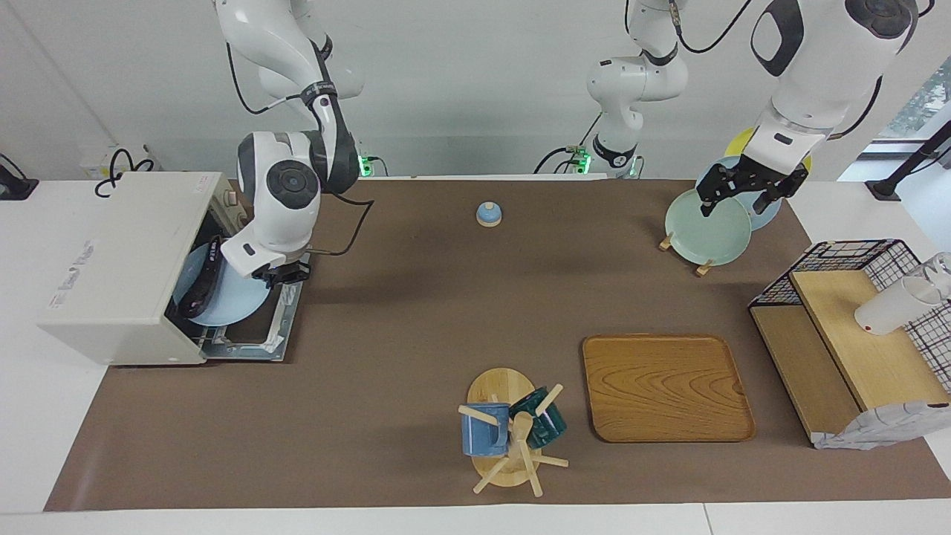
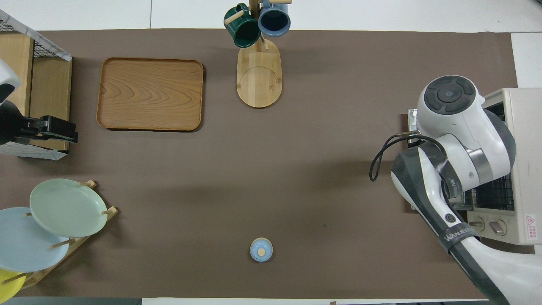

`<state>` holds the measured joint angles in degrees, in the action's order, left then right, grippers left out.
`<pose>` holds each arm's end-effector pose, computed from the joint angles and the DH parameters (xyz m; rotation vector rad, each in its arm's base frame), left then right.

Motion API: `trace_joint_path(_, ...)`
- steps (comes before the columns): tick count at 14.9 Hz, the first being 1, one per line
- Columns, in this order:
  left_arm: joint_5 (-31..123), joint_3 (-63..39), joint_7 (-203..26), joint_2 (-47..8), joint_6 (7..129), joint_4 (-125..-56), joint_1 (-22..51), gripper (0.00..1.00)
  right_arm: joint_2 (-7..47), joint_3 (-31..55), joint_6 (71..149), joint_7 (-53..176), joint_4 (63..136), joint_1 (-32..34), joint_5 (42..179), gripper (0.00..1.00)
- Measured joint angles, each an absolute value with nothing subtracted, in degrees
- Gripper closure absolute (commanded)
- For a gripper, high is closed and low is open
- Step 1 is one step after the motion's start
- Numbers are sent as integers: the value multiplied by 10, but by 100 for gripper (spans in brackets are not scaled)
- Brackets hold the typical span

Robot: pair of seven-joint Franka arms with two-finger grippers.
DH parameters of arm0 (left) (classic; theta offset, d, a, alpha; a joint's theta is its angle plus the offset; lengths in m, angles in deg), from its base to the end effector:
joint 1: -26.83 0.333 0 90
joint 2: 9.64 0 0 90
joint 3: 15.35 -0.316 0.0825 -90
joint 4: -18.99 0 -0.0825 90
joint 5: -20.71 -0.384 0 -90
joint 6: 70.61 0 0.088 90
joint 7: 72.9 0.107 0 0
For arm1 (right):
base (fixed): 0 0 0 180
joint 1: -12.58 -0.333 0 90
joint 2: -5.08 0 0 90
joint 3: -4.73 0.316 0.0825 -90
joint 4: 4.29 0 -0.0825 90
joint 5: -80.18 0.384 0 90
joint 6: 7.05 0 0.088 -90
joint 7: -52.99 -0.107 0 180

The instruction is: Put eggplant into oven

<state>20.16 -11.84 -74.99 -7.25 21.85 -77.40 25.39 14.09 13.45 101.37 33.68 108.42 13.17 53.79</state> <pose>0.5412 -0.0465 0.5983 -3.1266 0.0788 0.0409 0.5652 0.0454 0.3828 2.7008 0.0057 -0.1703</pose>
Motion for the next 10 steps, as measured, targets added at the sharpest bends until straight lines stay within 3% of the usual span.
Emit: trace_joint_path(10,202,-118,-750,-73,219,-774,254,0,129,135,1038,380,1119,174,570,100)
